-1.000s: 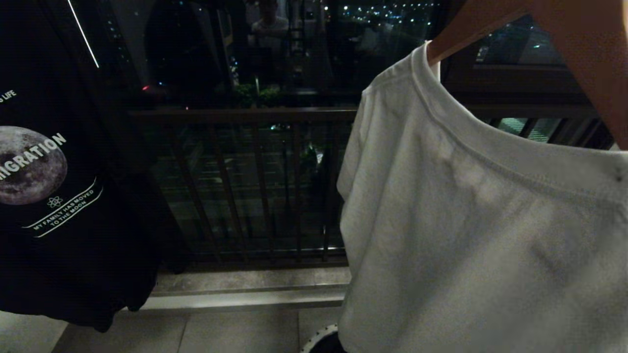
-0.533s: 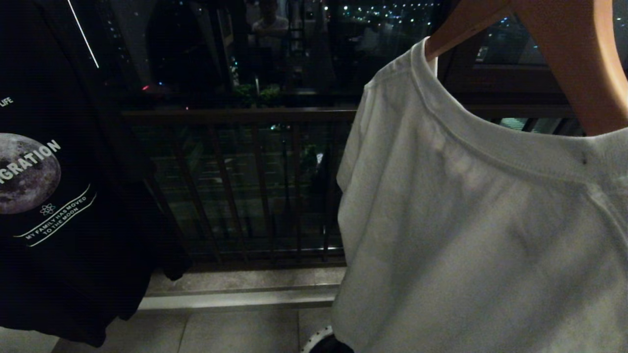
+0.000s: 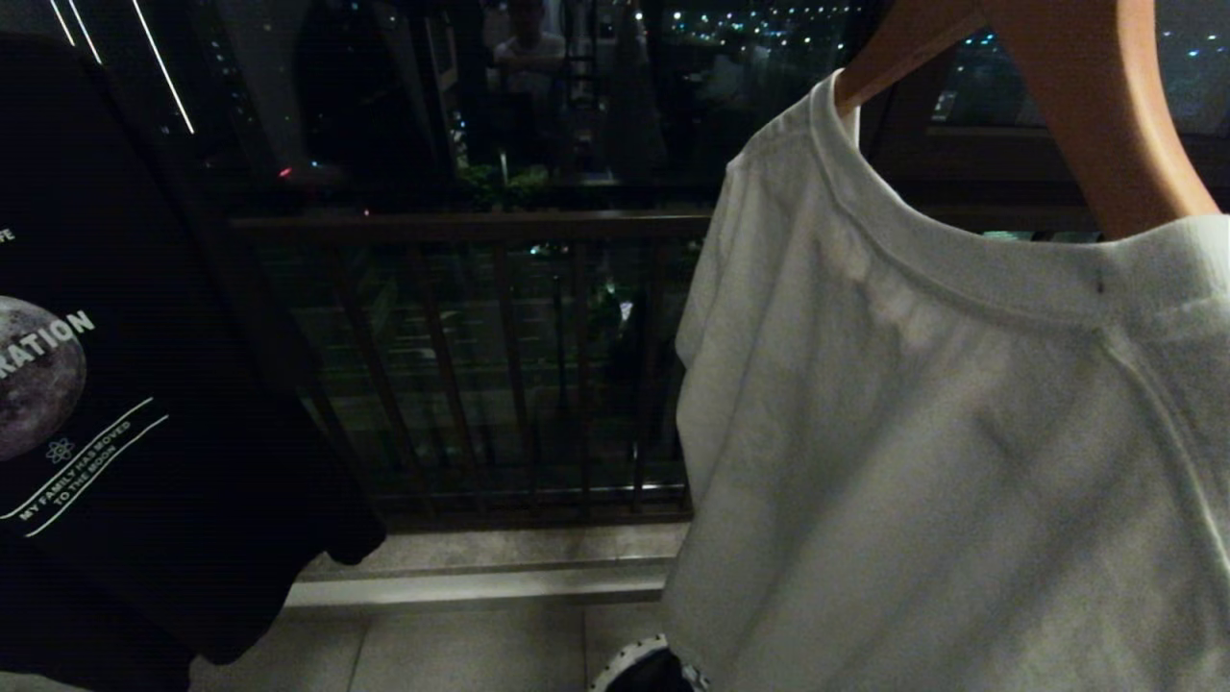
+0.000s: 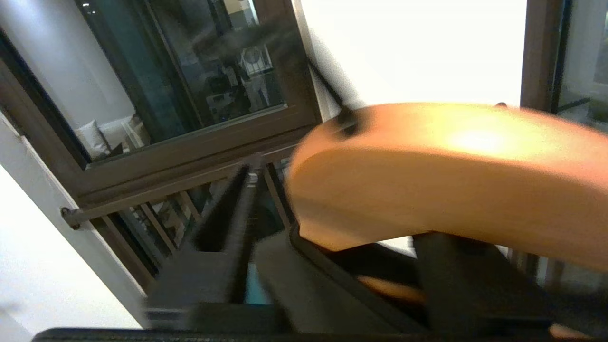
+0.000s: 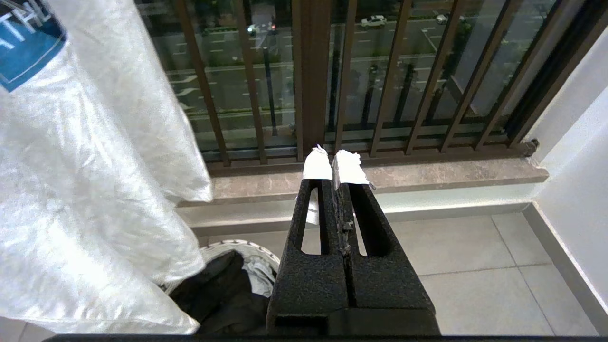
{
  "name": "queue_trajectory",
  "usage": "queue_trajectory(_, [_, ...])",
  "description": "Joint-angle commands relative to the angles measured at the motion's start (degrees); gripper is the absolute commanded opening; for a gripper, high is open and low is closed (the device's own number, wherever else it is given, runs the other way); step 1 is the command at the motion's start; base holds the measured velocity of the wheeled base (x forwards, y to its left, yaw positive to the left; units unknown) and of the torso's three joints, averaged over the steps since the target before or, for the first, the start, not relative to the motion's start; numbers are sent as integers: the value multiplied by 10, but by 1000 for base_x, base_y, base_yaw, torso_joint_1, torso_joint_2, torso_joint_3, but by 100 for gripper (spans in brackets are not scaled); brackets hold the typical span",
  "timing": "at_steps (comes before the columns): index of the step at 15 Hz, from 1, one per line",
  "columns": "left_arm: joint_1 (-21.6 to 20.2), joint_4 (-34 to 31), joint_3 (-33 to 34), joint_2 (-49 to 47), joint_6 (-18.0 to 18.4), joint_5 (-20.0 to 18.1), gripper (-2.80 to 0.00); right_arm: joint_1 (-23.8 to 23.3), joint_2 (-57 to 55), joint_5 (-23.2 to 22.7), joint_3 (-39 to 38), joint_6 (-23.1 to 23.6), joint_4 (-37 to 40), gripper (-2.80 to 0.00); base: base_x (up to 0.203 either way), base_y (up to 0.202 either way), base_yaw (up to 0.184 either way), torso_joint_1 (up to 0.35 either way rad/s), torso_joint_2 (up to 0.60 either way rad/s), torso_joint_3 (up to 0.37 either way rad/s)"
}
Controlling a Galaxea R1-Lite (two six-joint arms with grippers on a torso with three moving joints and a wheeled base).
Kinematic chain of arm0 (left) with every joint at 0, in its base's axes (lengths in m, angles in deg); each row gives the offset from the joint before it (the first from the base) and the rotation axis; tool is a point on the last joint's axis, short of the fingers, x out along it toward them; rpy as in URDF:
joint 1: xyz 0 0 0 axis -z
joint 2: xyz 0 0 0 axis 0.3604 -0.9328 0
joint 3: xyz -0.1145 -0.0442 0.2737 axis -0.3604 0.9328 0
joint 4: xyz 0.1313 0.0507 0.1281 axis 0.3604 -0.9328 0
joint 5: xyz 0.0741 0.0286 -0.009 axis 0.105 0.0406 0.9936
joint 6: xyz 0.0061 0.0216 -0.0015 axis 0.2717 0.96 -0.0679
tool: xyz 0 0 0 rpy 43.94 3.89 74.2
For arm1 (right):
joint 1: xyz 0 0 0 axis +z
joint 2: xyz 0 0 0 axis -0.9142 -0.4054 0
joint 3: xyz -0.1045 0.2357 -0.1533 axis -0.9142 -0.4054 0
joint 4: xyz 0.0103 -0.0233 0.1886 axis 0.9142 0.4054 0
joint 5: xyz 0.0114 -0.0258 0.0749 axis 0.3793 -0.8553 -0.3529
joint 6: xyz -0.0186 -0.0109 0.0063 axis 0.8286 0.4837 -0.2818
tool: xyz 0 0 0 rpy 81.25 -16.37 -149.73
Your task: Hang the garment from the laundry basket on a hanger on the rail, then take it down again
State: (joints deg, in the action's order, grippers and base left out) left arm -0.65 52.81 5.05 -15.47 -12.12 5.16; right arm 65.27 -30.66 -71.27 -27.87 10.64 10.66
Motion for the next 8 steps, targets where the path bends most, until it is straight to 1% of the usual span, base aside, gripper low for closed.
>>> queue_trajectory(1, [0,2,0,4,2,3,0,0,0,0,0,0,0,-280,0,0,0,0,0,0])
queue_trajectory(4, [0,2,3,7,2,2,0,0,0,0,0,0,0,-280,0,0,0,0,0,0])
queue_trajectory(7, [0,2,28,18,7,1,0,0,0,0,0,0,0,-280,0,0,0,0,0,0])
queue_trajectory(8, [0,2,48,26,9,1,0,0,-1,0,0,0,0,-280,0,0,0,0,0,0])
